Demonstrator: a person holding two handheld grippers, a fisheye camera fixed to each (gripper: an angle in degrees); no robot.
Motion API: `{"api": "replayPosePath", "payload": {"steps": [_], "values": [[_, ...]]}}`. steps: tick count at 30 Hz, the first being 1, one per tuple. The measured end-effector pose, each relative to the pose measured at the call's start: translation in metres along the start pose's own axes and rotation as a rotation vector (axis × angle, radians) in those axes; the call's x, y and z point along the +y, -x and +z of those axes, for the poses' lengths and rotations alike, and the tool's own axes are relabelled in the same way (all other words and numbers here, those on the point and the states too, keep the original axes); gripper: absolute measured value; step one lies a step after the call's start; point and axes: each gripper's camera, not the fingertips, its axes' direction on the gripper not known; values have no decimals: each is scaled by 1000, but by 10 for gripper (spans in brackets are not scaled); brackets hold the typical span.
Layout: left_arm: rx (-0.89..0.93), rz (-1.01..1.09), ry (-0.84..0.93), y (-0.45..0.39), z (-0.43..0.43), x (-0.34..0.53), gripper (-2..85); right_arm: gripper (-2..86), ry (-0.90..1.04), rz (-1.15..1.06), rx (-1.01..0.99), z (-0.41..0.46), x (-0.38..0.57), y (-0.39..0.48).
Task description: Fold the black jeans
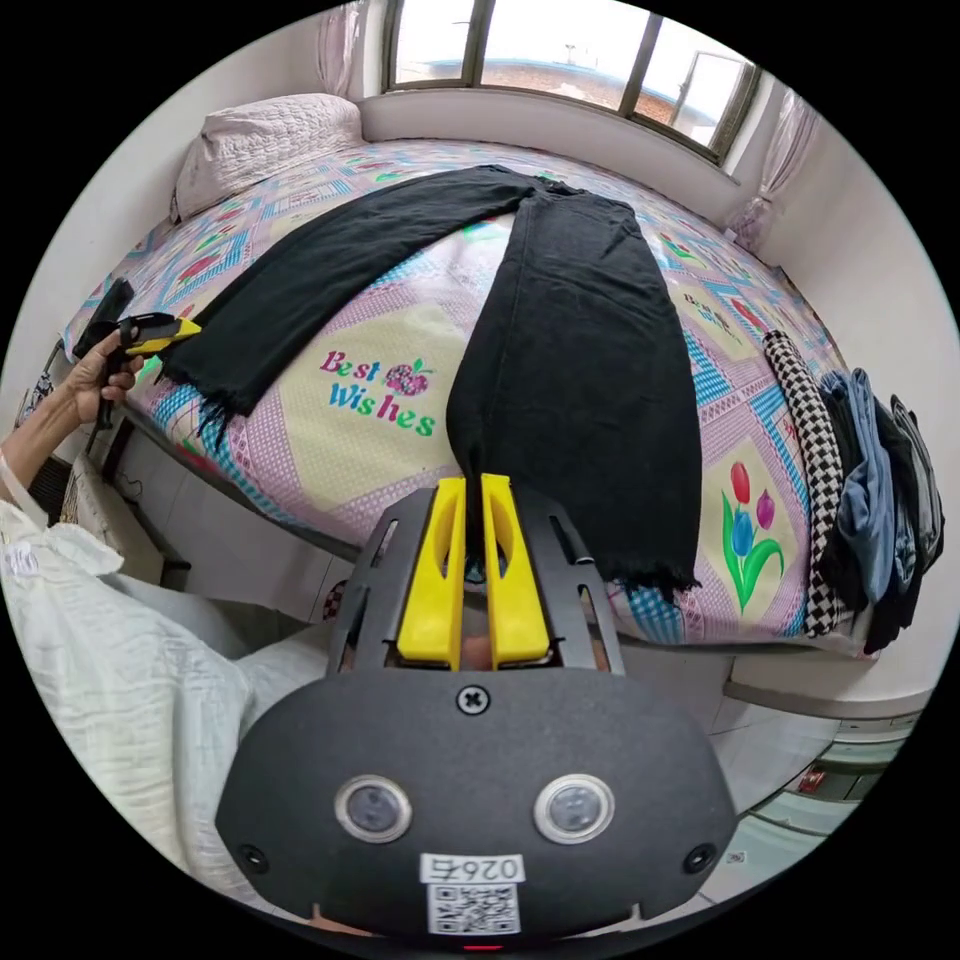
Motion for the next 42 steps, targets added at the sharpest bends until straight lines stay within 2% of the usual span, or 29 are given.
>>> {"api": "replayPosePath", "payload": {"steps": [7, 12, 16, 19, 22, 25, 27, 32, 38, 42], "values": [[64, -35, 108, -2, -18, 10, -4, -9, 5, 34, -15, 4, 20, -27], [93, -37, 163, 2, -46, -6, -6, -2, 8, 113, -102, 12, 22, -58], [188, 15, 183, 0, -81, -16, -6, 2, 26, 191, -140, 9, 22, -74], [239, 80, 218, 0, -113, -25, -8, 1, -44, 318, -156, -4, 27, -80], [347, 138, 278, 9, -149, -41, -9, -7, -168, 451, -254, -18, 37, -72], [399, 156, 321, 23, -186, -66, -10, -2, -288, 489, -319, -29, 44, -31], [407, 180, 335, 26, -209, -84, -10, 21, -319, 473, -252, -34, 34, 27], [346, 195, 333, 40, -246, -145, -10, 56, -276, 289, -101, -20, -4, 146], [371, 111, 218, 45, -231, -204, -10, 92, -269, 124, -175, 23, -29, 230], [366, 87, 172, 42, -220, -234, -10, 107, -177, 2, -111, 69, -35, 283]]}}
